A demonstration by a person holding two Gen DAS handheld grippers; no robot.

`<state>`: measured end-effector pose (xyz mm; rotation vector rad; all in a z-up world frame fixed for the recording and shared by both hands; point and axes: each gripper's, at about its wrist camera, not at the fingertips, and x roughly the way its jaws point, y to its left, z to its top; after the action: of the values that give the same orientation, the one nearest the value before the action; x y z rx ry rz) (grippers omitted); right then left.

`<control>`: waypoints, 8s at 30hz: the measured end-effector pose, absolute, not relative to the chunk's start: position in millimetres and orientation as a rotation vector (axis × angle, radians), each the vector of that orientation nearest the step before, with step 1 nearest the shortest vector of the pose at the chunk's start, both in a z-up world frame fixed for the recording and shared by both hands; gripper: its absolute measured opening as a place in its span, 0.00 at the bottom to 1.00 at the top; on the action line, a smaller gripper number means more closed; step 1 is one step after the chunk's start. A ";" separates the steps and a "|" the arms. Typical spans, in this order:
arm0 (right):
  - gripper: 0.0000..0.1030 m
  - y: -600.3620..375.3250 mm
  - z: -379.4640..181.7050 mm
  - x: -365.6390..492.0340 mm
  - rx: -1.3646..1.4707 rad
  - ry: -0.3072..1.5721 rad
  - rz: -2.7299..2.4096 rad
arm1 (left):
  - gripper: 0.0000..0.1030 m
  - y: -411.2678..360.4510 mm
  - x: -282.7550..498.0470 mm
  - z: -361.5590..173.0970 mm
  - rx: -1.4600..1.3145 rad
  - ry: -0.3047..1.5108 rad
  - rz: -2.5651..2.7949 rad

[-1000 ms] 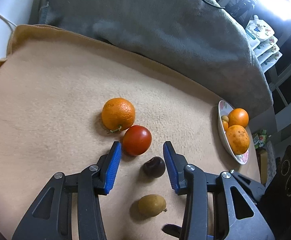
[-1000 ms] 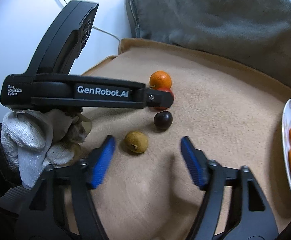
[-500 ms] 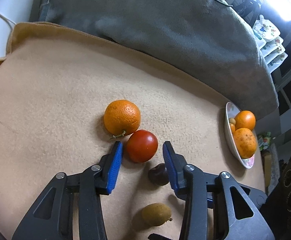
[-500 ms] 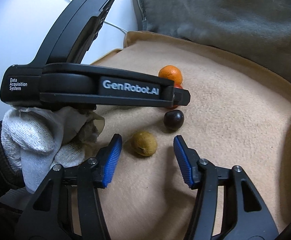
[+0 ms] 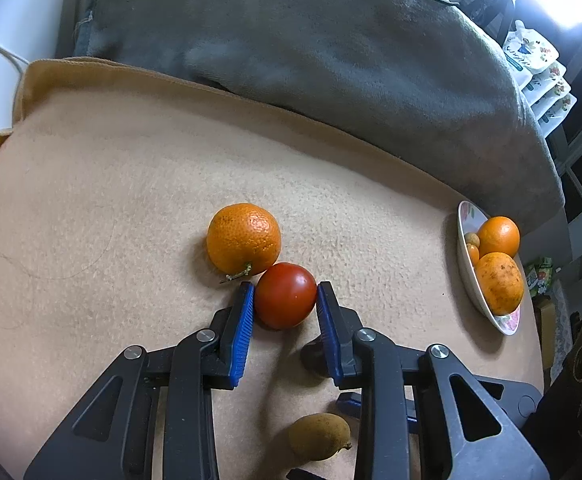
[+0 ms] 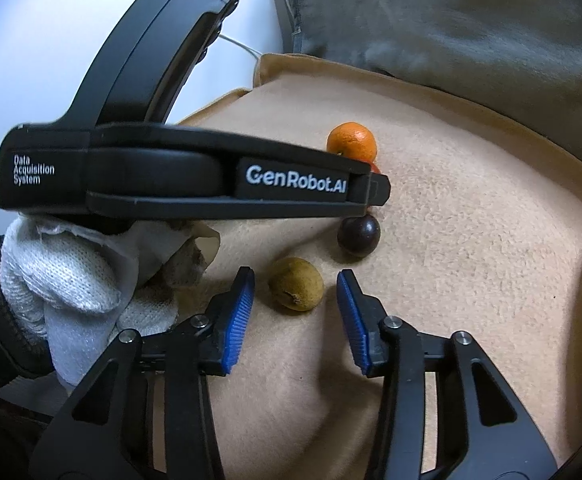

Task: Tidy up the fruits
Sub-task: 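Close the right tool on a small brown fruit while the left tool approaches the red tomato, then close the left tool on the red tomato and lift both fruits, then carry the tomato and brown fruit over the plate and open both tools, then withdraw both tools from the plate toward the small orange and dark plum, then close the left tool on the small orange while the right tool grips the dark plum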

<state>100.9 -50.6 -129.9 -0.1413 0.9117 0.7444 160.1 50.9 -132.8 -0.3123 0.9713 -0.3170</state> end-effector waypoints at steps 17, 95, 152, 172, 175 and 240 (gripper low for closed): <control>0.29 -46.7 -132.8 106.8 -0.140 0.918 0.747 | 0.28 49.1 157.3 -131.6 -0.314 0.967 -0.316; 0.29 -328.8 -64.6 86.1 0.122 0.765 0.317 | 0.29 -137.1 170.2 -74.6 -0.071 0.870 -0.536; 0.82 -317.1 -63.2 85.4 0.057 0.735 0.274 | 0.68 -162.4 171.8 -61.2 0.017 0.803 -0.552; 0.85 -251.6 -51.3 84.1 -0.009 0.730 0.347 | 0.75 -89.6 167.6 -51.9 -0.001 0.780 -0.438; 0.85 -233.6 -50.0 85.6 -0.027 0.726 0.379 | 0.75 -70.3 167.7 -51.6 -0.001 0.781 -0.401; 0.32 -55.3 -122.6 130.0 -0.158 0.920 0.669 | 0.34 37.4 180.1 -130.4 -0.187 0.929 -0.268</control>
<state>130.0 -55.3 -122.6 -0.1578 0.9199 0.6692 180.1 37.4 -130.4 -0.1870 0.9290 -0.2684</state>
